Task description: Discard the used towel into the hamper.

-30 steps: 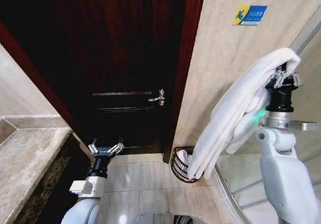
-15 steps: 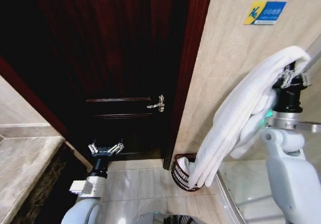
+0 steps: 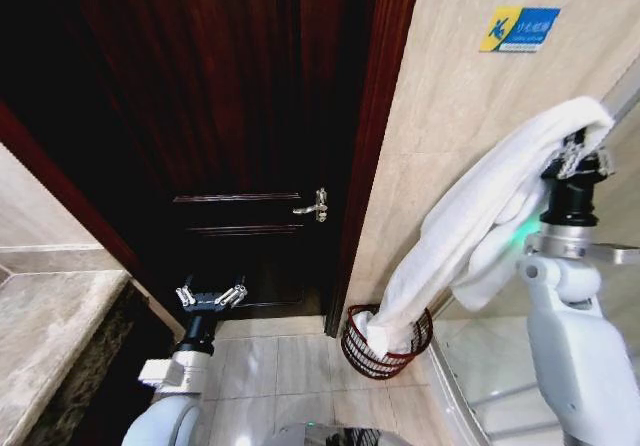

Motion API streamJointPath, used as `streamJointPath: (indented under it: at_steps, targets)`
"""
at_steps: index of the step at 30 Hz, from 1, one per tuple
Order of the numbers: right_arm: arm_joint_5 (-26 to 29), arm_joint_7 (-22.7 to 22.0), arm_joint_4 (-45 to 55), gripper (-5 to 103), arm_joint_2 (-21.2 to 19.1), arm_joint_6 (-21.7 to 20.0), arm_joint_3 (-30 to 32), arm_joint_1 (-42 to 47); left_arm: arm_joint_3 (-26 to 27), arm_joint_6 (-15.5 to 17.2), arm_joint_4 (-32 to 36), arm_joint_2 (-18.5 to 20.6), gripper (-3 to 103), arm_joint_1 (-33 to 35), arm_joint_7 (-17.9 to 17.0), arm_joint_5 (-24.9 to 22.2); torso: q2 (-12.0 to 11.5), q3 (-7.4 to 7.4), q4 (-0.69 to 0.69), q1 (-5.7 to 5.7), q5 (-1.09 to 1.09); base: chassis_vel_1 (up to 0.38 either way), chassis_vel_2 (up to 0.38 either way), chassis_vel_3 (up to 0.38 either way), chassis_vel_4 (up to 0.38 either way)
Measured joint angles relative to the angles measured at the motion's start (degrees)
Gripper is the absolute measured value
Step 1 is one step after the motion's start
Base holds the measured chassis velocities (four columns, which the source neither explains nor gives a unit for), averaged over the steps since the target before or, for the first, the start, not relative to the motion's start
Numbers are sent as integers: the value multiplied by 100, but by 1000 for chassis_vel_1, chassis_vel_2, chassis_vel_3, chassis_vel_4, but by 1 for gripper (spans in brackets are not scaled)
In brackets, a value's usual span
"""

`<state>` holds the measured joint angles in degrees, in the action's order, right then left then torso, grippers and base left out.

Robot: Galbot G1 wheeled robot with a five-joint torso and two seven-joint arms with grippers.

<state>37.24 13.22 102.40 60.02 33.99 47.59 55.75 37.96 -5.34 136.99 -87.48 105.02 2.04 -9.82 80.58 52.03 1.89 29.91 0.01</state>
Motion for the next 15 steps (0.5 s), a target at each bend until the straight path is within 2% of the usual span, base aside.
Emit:
streamJointPath:
  at_steps: [15]
  targets:
    - [-134, 300, -492, 5, 426, 369, -39, 559, 0, 0, 0, 0, 100, 0, 0, 0, 0, 0, 0, 0, -2, 0, 0, 0, 0]
